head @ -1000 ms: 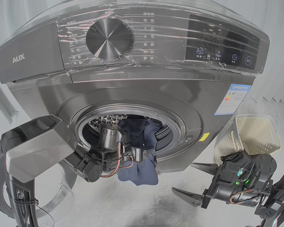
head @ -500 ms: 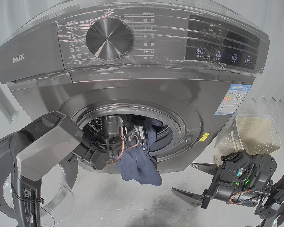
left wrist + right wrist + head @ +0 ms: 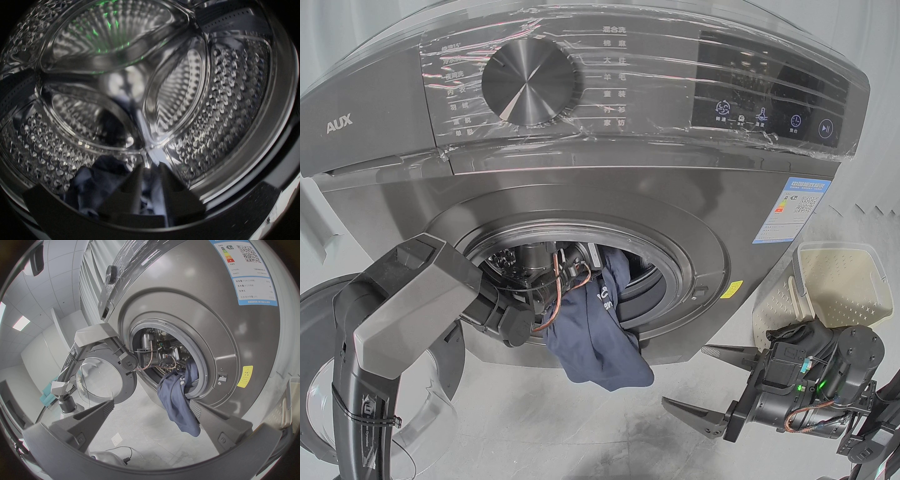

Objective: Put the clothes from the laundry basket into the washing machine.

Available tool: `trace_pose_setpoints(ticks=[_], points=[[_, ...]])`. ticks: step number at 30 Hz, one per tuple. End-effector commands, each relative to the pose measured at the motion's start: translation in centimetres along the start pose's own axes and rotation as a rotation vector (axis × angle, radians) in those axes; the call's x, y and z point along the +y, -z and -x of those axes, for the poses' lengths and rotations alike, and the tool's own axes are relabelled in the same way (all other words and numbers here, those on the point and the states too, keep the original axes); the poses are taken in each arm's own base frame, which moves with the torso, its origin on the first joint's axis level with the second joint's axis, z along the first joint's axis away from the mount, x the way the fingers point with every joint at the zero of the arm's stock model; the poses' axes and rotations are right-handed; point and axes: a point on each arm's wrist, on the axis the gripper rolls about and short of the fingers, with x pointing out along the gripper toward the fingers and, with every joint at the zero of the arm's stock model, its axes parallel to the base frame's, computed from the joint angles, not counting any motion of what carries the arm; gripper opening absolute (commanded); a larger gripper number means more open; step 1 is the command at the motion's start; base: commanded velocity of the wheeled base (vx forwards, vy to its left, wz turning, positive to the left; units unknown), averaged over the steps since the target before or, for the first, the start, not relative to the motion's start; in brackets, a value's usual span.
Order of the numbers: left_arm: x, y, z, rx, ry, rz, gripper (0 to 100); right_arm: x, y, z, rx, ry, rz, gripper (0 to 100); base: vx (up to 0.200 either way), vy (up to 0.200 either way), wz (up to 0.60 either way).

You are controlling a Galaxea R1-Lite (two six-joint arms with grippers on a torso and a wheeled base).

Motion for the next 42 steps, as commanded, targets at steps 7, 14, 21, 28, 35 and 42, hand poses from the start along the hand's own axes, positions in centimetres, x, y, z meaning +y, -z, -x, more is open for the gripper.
trace_pose_setpoints(ticks=[7, 14, 21, 28, 35, 42], points=[[-0.5, 1.0, 5.3, 0.280, 0.047, -0.072, 100, 0.0, 0.0, 0.0, 0.001, -0.002, 0.000, 100, 0.000, 0.000, 0.00], [0.1, 2.6, 6.4, 0.369, 0.051, -0.089, 100, 0.0, 0.0, 0.0, 0.001, -0.002, -0.002, 100, 0.000, 0.000, 0.00], [0.8, 5.1, 5.9, 0.424, 0.039, -0.095, 100, 0.1, 0.1, -0.1, 0.003, -0.006, -0.001, 100, 0.000, 0.000, 0.00], [1.6, 6.6, 5.4, 0.450, 0.015, -0.094, 0, 0.1, 0.1, -0.1, 0.003, -0.008, -0.001, 100, 0.000, 0.000, 0.00], [0.7, 5.0, 4.1, 0.378, 0.039, -0.081, 0, 0.1, 0.0, -0.1, 0.001, -0.006, -0.001, 100, 0.000, 0.000, 0.00], [-0.1, 2.3, 2.1, 0.219, 0.053, -0.004, 0, 0.1, 0.0, -0.1, 0.000, -0.007, -0.001, 100, 0.000, 0.000, 0.00]])
